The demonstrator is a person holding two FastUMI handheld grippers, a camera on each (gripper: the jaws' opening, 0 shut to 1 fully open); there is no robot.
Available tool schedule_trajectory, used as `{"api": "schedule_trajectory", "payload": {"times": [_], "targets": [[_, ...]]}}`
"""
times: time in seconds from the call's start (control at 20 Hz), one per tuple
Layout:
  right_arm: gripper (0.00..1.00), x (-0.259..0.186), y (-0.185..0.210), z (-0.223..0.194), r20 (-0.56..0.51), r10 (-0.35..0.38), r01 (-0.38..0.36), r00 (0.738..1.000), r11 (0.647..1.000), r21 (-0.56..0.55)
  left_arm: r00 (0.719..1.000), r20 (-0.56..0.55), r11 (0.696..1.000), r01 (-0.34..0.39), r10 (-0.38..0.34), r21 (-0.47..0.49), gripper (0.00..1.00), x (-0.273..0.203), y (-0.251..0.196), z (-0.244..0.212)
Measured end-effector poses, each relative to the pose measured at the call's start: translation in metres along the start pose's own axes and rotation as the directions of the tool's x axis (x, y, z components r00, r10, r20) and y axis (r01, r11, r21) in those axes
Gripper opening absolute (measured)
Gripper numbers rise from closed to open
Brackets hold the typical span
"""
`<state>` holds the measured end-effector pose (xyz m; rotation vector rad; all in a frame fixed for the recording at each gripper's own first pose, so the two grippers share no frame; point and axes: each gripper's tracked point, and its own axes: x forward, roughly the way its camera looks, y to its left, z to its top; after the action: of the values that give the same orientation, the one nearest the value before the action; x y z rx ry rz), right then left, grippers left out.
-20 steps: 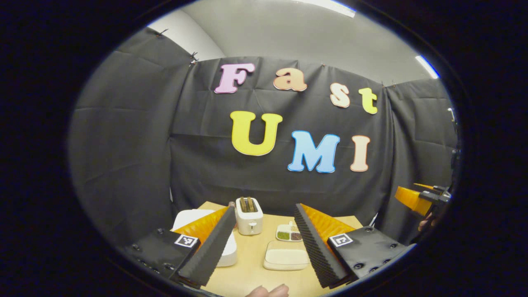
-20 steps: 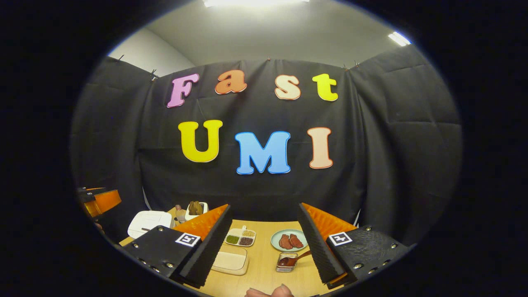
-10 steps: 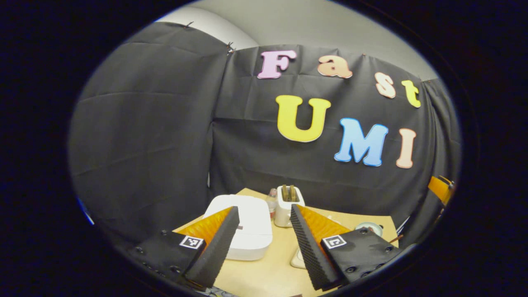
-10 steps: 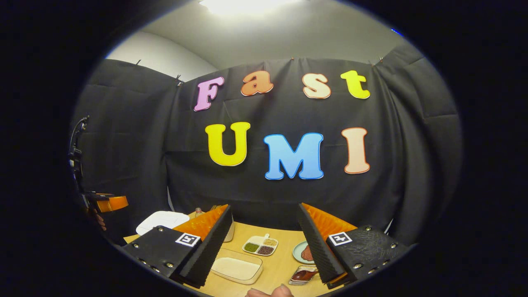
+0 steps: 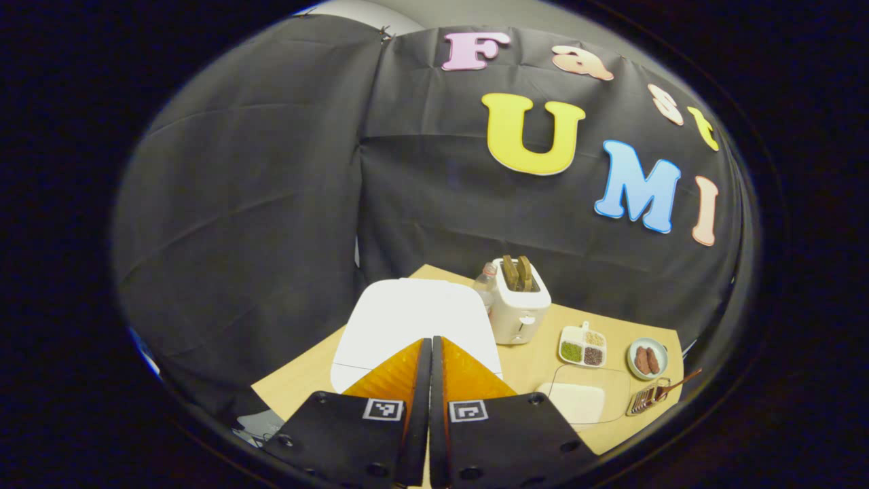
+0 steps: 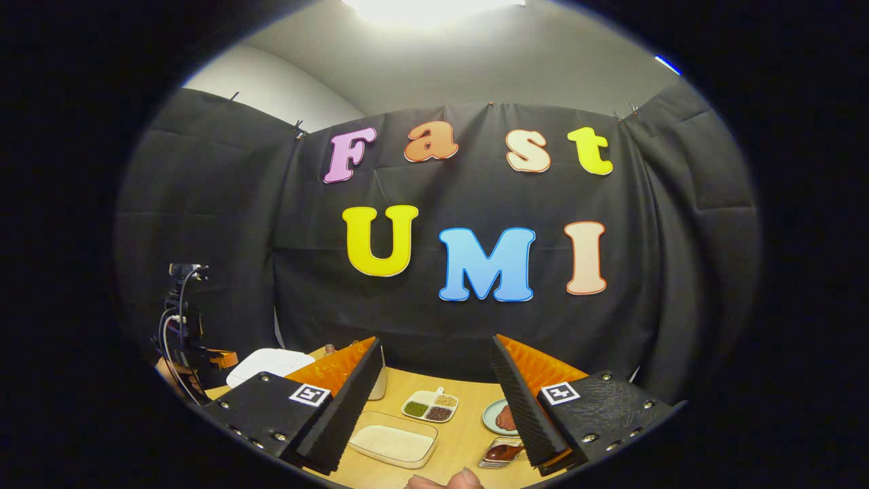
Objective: Close the left gripper, press the button to open the rice cooker; take a wooden spoon from the chopstick holder with the right hand, scoop a spoonful of rice and pour it into the rice cooker, then put the wooden spoon back into the chopstick holder.
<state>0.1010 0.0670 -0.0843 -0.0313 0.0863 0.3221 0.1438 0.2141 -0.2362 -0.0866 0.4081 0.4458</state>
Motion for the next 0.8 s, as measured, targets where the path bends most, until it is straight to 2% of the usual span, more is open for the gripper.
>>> {"api": "schedule_trajectory", "payload": {"times": [0.2, 0.4, 0.55, 0.65, 0.8], "targets": [[0.97, -0.012, 0.021, 0.004, -0.007, -0.007, 0.007, 1.0, 1.0, -0.021, 0.998, -0.066, 0.998, -0.008, 0.011, 0.056, 0.09, 0.051, 0.001, -0.023], [0.97, -0.02, 0.033, 0.004, -0.018, -0.023, 0.022, 1.0, 0.998, -0.06, 0.991, -0.134, 0.997, -0.015, 0.025, 0.074, 0.07, 0.082, 0.0, -0.051], [0.97, -0.025, 0.04, 0.003, -0.03, -0.03, 0.028, 0.999, 0.998, -0.055, 0.988, -0.145, 0.992, -0.032, 0.05, 0.124, 0.09, 0.097, 0.006, -0.061], [0.97, -0.028, 0.043, 0.003, -0.038, -0.034, 0.032, 0.999, 0.998, -0.057, 0.983, -0.169, 0.988, -0.048, 0.073, 0.143, 0.07, 0.103, 0.012, -0.068], [0.97, -0.032, 0.051, 0.006, -0.029, -0.036, 0.034, 0.999, 0.997, -0.068, 0.985, -0.155, 0.986, -0.049, 0.074, 0.159, 0.09, 0.11, 0.01, -0.064]]}}
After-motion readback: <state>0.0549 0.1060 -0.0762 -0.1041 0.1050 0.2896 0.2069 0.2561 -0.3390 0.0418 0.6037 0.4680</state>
